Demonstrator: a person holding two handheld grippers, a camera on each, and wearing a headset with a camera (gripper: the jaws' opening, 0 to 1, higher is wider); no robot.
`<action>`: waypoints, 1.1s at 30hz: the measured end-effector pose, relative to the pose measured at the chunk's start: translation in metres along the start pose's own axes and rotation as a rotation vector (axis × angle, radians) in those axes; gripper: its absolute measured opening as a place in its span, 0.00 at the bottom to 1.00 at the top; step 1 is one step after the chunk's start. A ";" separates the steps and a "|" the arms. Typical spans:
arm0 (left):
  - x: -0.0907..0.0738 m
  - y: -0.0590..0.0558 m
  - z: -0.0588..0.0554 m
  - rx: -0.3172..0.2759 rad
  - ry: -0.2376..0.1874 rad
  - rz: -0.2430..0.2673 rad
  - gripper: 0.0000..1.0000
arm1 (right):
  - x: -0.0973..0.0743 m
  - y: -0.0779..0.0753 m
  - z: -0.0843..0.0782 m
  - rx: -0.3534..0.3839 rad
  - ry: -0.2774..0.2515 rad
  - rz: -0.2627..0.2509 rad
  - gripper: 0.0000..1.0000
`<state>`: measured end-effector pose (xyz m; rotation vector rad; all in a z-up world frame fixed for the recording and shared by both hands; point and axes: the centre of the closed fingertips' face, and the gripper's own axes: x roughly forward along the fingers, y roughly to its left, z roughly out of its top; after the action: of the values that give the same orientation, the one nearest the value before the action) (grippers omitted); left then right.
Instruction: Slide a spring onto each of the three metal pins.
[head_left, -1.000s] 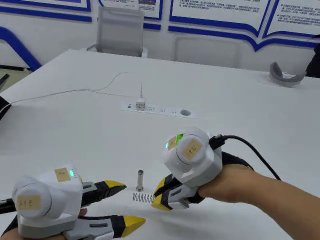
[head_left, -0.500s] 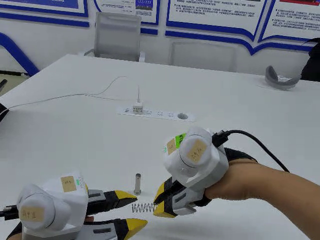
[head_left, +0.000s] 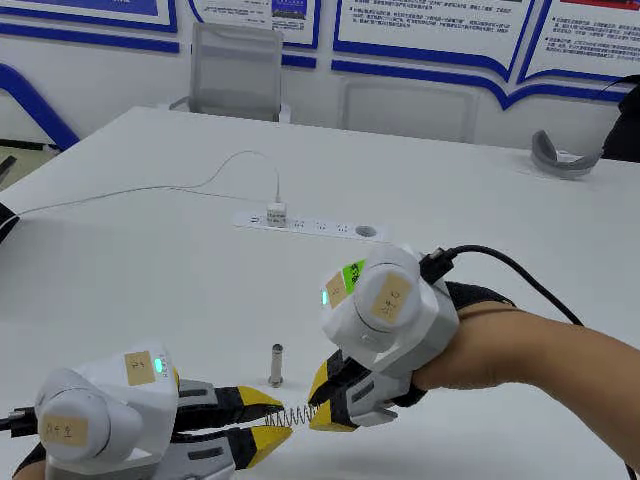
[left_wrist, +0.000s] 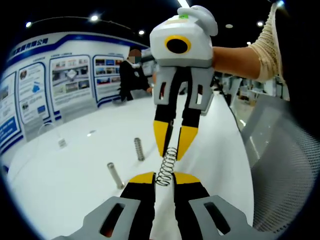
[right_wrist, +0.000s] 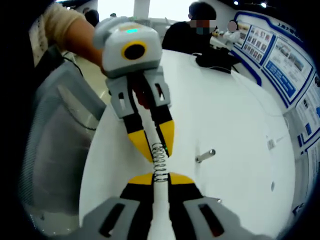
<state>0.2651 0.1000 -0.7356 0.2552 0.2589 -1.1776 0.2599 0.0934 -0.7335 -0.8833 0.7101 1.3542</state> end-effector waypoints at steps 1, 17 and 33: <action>0.000 0.000 0.001 0.000 -0.002 0.001 0.13 | -0.002 0.000 0.002 -0.006 0.000 -0.003 0.11; 0.000 0.003 0.004 -0.002 -0.010 0.006 0.11 | -0.018 -0.002 0.036 -0.062 -0.058 -0.031 0.11; 0.002 0.000 0.007 -0.004 -0.018 -0.001 0.11 | -0.016 0.001 0.054 -0.061 -0.106 -0.028 0.12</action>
<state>0.2666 0.0958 -0.7299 0.2406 0.2457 -1.1802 0.2539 0.1316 -0.6925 -0.8595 0.5752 1.3927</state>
